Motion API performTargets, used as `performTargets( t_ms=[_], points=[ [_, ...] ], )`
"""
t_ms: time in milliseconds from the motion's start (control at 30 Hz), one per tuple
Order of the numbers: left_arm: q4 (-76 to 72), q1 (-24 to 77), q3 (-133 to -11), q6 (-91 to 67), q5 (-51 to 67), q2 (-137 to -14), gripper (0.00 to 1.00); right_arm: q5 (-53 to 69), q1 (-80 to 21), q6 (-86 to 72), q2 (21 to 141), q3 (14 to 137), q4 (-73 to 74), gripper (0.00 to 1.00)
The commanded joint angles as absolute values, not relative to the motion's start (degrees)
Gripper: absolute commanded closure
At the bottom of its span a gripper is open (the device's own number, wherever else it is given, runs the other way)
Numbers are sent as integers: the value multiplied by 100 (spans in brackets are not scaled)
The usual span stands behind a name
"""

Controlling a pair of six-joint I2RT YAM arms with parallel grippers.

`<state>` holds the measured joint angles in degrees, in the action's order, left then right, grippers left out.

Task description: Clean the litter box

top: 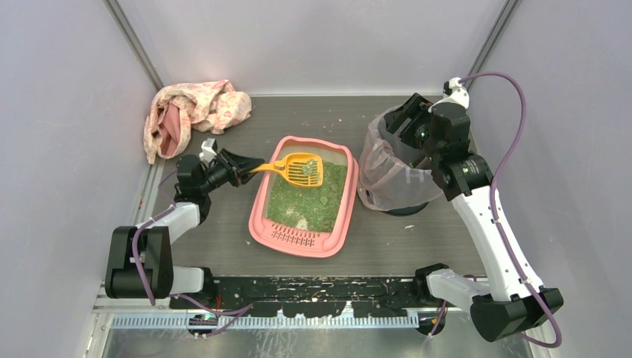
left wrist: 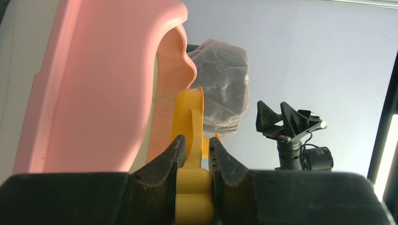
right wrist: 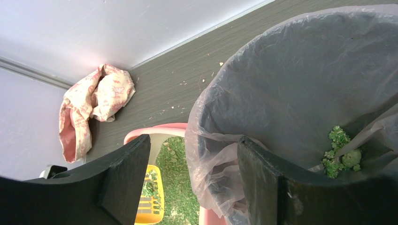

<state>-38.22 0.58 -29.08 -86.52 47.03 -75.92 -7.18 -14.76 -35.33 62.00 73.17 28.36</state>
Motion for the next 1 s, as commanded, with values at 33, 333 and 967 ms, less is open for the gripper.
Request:
performTargets(
  t_ms=[33, 333, 967],
  points=[
    [-4267, 159, -3065, -8609, 4891, -7410, 100, -736, -1457, -3568, 6112, 7371, 2617, 27],
    [-4977, -255, -2890, -9127, 5340, -7541, 100, -628, -1459, -3694, 6178, 7368, 2584, 28],
    [-4435, -168, -2597, -8903, 5443, -7327, 100, -637, -1451, -3663, 6115, 7339, 2627, 28]
  ],
)
